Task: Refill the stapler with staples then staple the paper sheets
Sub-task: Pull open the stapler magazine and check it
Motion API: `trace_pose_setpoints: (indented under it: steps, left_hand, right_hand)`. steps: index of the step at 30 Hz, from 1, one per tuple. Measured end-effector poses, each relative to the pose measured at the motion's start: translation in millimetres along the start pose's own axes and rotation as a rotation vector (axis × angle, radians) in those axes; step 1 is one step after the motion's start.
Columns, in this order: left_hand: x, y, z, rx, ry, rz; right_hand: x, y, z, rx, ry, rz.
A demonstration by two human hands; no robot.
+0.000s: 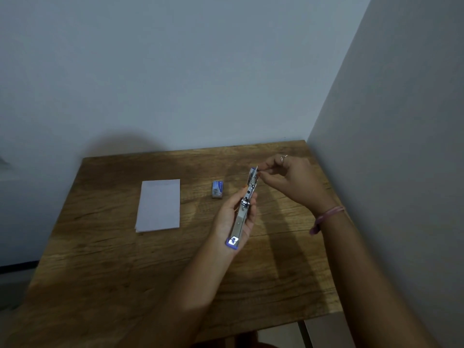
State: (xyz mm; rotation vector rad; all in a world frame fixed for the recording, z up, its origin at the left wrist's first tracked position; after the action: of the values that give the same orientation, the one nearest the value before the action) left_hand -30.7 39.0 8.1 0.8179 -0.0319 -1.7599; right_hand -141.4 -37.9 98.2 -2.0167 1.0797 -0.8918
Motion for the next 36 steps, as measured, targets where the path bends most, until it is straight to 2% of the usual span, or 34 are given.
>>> trace_pose_setpoints:
  steps: [16, 24, 27, 32, 36]
  left_hand:
    - [-1.7, 0.6, -3.2, -0.029, 0.016, -0.014]
    - [1.9, -1.5, -1.4, -0.1, 0.02, -0.035]
    - [3.6, 1.6, 1.4, -0.102, 0.008, -0.024]
    - [2.3, 2.5, 1.8, 0.017, 0.035, -0.011]
    - [1.7, 3.0, 3.2, -0.011, 0.043, -0.025]
  right_hand:
    - [4.6, 10.2, 10.6, -0.065, -0.033, 0.084]
    - [7.6, 13.2, 13.6, -0.012, -0.066, 0.116]
    - [6.4, 15.7, 19.0, 0.128, -0.085, 0.139]
    - [2.9, 22.7, 21.1, 0.498, 0.021, 0.195]
    - [-1.9, 32.8, 28.4, 0.719, 0.064, 0.28]
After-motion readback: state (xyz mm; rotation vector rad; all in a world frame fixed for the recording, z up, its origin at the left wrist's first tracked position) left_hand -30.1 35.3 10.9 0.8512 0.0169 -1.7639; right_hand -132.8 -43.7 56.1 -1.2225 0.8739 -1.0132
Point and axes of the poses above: each hand's wrist, its own x-axis towards the middle knuckle, its own z-axis out of the palm, y = z × x, the point moved 5 cm from there along x, towards the middle knuckle, and after that the axes turned 6 degrees about x, right-handed, at the moved point
